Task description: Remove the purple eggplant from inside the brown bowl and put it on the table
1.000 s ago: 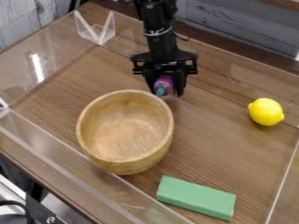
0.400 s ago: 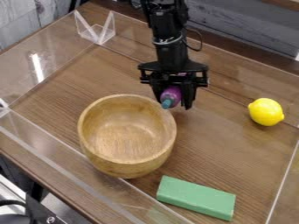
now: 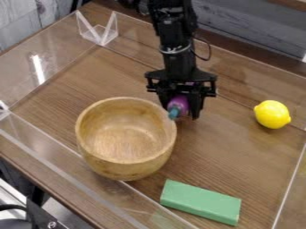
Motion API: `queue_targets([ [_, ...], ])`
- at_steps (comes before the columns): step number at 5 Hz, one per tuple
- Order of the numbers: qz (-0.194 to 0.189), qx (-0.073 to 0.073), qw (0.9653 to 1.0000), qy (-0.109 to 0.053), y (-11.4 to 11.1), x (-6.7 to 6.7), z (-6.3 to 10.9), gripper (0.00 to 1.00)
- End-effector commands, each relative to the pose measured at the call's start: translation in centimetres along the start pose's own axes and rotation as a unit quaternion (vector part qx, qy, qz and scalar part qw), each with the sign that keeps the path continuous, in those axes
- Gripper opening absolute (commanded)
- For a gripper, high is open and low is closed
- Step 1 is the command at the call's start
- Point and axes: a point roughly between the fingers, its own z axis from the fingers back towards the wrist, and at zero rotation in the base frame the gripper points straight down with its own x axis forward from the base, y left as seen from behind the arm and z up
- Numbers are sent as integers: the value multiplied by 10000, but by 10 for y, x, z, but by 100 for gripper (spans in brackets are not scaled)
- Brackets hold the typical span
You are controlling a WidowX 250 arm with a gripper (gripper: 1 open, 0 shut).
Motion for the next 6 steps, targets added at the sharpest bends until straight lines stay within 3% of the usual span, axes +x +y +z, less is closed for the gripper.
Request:
queue_targets([
  [1, -136, -26, 9995, -284, -10, 1, 12, 0],
  [6, -422, -43, 9990, -132, -49, -20, -18, 0],
])
